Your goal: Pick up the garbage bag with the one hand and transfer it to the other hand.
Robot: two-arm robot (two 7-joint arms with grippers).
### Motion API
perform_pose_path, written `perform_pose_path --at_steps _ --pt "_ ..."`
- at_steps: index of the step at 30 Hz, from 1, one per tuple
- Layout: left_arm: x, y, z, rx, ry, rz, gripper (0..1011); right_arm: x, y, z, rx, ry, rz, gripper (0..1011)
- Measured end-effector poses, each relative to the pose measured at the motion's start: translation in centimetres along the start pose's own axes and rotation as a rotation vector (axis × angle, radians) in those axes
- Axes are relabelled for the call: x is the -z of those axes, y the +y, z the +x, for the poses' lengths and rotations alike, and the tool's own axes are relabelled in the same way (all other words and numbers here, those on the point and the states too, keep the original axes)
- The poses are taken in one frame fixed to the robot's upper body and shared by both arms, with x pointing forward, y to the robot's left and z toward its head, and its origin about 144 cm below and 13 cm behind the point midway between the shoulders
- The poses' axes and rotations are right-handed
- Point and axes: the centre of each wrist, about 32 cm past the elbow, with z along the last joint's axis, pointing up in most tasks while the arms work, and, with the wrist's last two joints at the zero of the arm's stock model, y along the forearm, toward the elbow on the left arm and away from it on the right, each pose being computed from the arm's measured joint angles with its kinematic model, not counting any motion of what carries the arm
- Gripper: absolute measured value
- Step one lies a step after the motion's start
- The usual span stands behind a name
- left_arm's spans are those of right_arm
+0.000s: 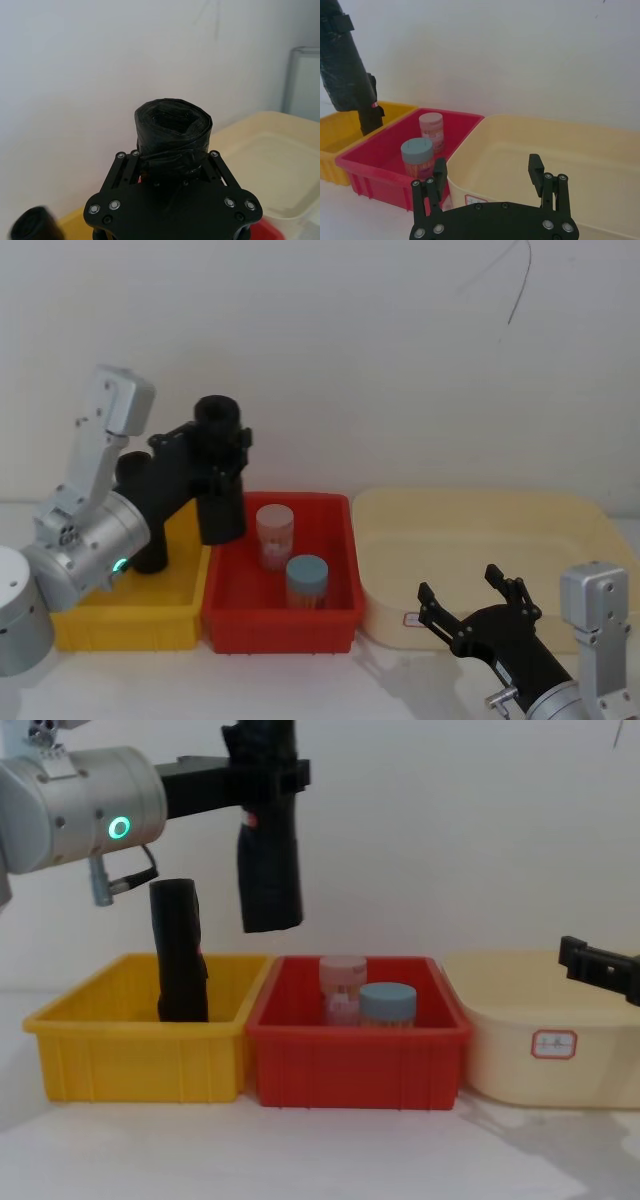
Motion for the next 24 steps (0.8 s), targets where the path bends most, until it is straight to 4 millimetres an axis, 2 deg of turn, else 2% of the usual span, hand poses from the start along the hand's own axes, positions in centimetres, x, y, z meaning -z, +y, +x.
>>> perform_pose_path --at_steps 16,24 --pt "-0.2 -2.9 -1.3 0.224 0.07 0.004 402 0.0 0.0 0.0 0.0 0.0 0.0 1000" --pt "0.6 -5.3 -2.3 0.352 0.136 0.018 402 0.0 0.0 0.0 0.0 0.0 0.0 1000"
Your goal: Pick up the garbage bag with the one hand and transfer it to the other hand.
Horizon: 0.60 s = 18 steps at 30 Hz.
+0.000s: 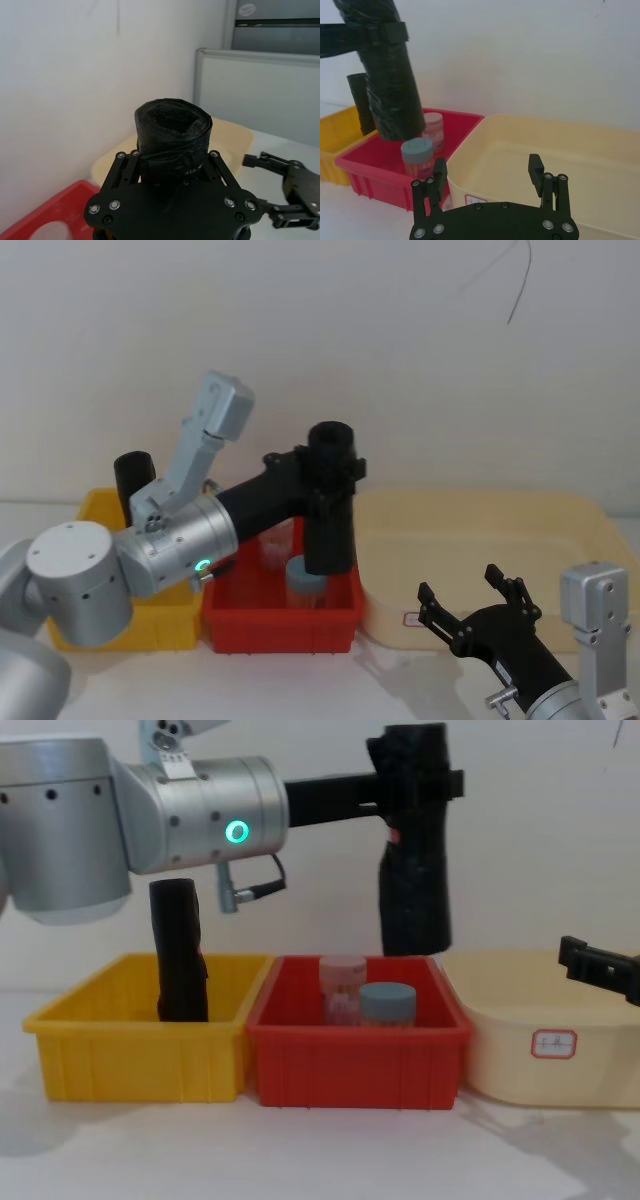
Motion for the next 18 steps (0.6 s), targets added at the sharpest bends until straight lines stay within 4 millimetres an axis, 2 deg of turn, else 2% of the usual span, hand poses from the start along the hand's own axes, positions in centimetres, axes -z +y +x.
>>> perform_pose_path --at_steps 8,18 --pt "0.6 -1.6 0.0 0.072 0.039 -0.001 402 0.0 0.0 0.0 -0.004 0.0 0.001 1000" --pt "0.9 -2.5 0.0 0.11 0.06 0.0 402 -0.5 -0.1 0.1 -0.061 0.005 0.021 1000"
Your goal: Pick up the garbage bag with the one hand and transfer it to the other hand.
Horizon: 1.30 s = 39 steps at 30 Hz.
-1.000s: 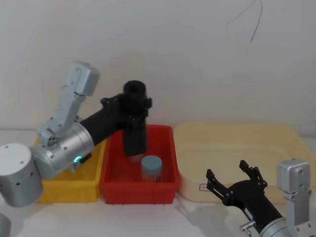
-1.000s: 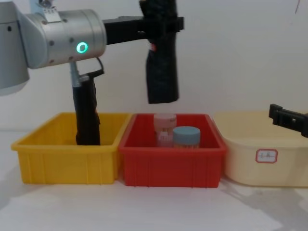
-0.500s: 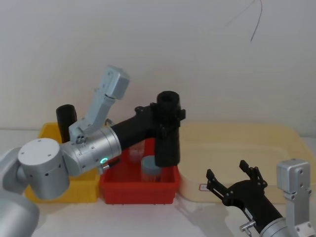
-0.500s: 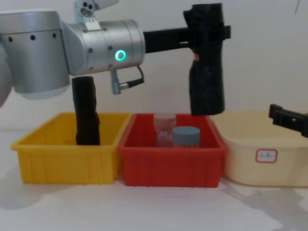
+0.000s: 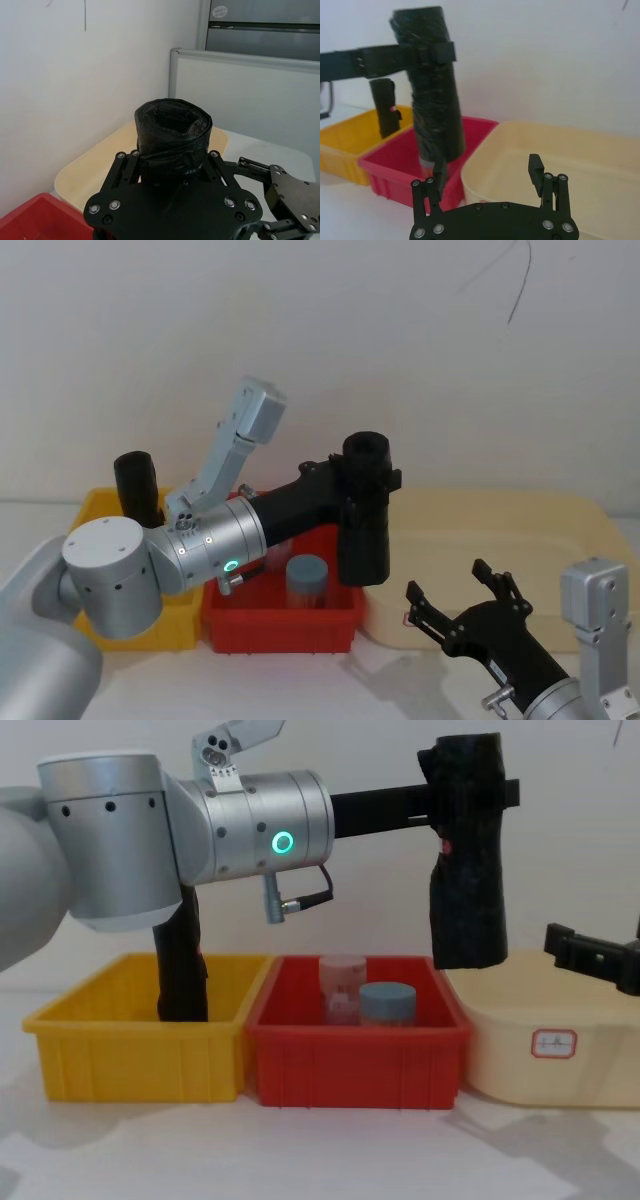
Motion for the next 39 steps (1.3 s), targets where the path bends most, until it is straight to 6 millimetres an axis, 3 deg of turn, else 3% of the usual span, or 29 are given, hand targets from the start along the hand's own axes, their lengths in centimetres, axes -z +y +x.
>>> perform_pose_path --at_steps 22,39 --pt "0.2 -0.6 0.0 0.026 0.013 0.0 402 -1.8 1.1 -0.2 -0.185 0.073 0.004 1000" --pt "0.2 -0.7 0.1 0.03 0.016 0.0 402 -1.8 3.1 -0.9 -0.214 -0.006 -0.043 1000"
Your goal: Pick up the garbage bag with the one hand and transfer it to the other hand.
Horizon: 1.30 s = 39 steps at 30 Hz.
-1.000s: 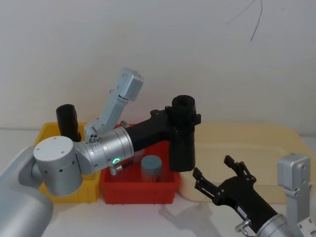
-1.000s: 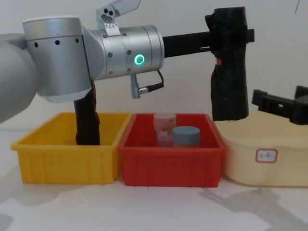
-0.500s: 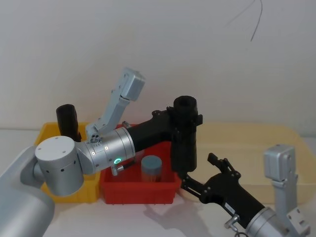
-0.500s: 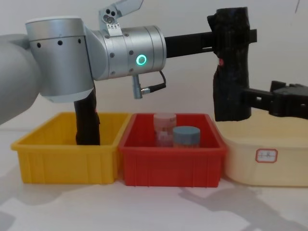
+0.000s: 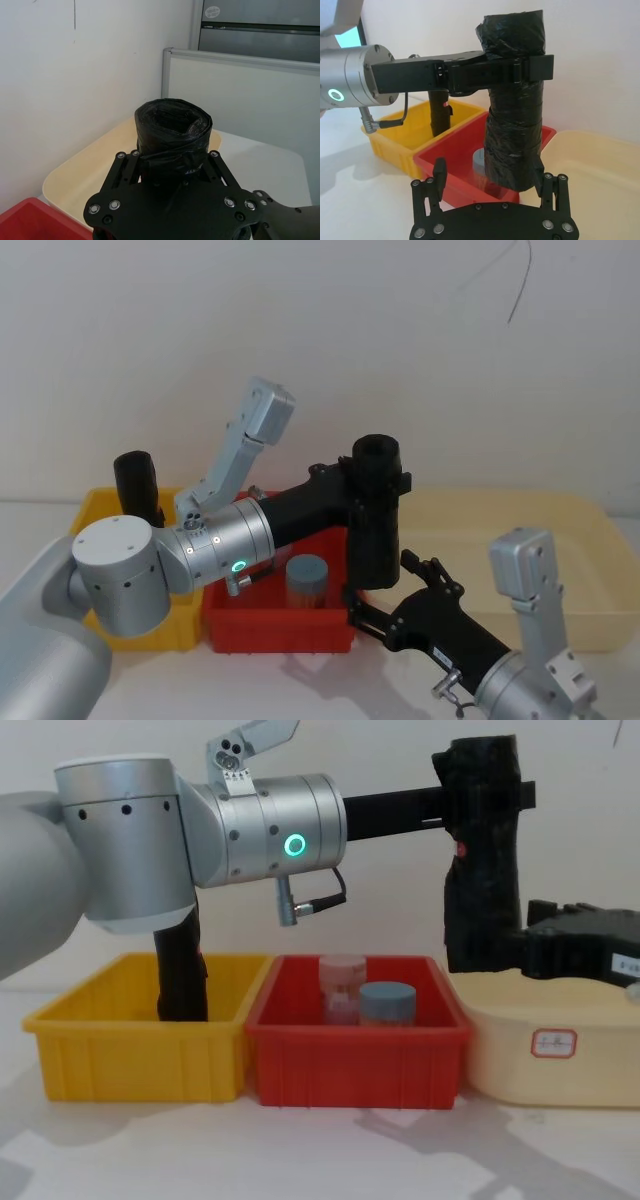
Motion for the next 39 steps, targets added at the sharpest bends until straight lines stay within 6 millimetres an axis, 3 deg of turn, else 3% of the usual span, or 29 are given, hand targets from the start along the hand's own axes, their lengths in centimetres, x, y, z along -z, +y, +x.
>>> perform_pose_path --at_steps 39 --pt "0.0 0.0 0.0 0.001 0.0 0.0 402 -0.2 4.4 2.0 0.05 -0.006 -0.047 999"
